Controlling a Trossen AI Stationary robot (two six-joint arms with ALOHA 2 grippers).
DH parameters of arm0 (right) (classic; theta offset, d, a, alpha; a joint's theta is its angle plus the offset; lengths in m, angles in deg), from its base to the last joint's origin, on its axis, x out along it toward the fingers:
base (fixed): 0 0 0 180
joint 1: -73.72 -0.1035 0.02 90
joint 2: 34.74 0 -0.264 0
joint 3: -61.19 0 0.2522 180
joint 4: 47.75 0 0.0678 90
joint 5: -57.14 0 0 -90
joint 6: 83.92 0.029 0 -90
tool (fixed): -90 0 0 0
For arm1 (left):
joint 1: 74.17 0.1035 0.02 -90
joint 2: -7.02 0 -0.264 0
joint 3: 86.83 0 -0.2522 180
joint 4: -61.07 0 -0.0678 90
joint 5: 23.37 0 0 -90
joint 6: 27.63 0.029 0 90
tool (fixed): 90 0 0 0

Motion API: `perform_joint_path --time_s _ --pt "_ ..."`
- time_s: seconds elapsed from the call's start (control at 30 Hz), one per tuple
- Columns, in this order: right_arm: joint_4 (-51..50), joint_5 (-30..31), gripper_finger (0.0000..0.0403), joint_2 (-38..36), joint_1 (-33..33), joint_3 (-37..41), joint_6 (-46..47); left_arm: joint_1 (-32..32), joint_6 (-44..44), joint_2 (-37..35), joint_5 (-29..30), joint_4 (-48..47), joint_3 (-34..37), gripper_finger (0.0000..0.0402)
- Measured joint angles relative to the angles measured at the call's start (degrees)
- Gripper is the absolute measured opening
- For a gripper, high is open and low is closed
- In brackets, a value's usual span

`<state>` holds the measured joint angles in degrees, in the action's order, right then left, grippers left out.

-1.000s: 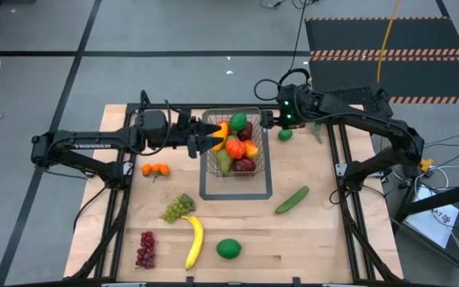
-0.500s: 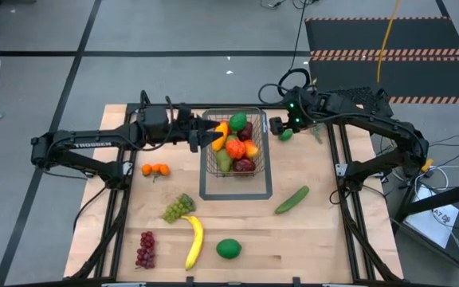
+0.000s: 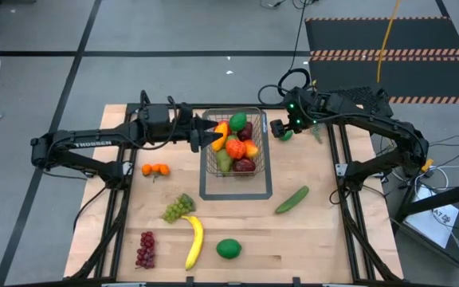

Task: Build produce basket
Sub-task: Put the top green lime into the gold wire basket

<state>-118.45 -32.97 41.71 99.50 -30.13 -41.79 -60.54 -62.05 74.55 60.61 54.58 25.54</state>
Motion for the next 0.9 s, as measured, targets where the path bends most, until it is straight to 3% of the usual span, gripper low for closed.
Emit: perform_joint_path --time_s 0.17,0.27,0.47,0.9 --pt "0.1 -0.7 0.0357 0.0 -0.1 0.0 -2.9 0.0 0.2 0.0 -1.5 -1.8 0.0 0.0399" --pt "0.1 -4.7 0.0357 0.0 -1.1 0.0 -4.3 0.0 2.3 0.0 -5.4 -2.6 0.0 0.0399" --pt "0.9 -7.5 0.0357 -1.4 -6.8 0.0 0.6 0.0 4.1 0.0 -9.3 -6.6 0.0 0.0399" --pt "12.6 2.5 0.0357 -3.5 -24.3 0.0 1.3 -2.0 5.8 0.0 -11.0 -8.9 0.0 0.0399"
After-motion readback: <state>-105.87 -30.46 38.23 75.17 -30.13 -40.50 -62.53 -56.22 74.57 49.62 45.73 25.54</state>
